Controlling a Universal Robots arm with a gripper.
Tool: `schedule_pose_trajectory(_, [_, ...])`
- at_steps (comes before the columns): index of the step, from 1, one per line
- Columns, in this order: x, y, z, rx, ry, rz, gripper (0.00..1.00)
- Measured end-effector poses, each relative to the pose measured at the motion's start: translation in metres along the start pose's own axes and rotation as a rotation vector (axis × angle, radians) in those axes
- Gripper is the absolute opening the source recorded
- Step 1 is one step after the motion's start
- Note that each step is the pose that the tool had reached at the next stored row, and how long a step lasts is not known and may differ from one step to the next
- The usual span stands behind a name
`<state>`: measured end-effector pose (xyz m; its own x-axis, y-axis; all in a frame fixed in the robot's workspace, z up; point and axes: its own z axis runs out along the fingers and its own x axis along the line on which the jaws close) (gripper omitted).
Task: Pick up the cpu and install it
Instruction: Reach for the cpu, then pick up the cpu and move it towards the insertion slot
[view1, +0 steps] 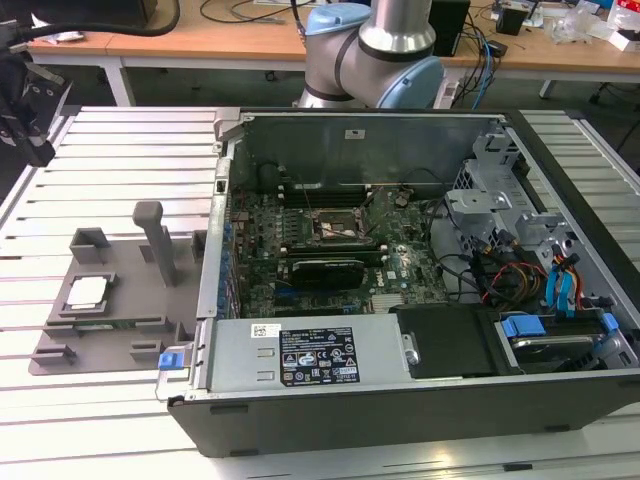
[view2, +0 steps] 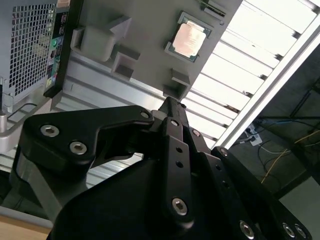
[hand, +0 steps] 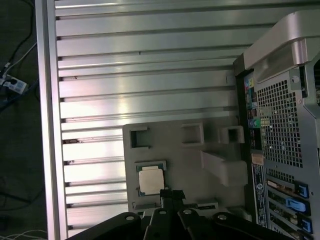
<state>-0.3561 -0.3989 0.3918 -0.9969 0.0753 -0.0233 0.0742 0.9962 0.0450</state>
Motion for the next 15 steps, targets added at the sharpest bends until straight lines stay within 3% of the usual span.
schedule_pose_trajectory(6, [0.0059,-0.0005,-0.0001,-0.0001,-0.0001,0.0,0.11])
schedule_pose_trajectory(15, [0.0069,-0.0005,-0.0002,0.0,0.0,0.0,0.11])
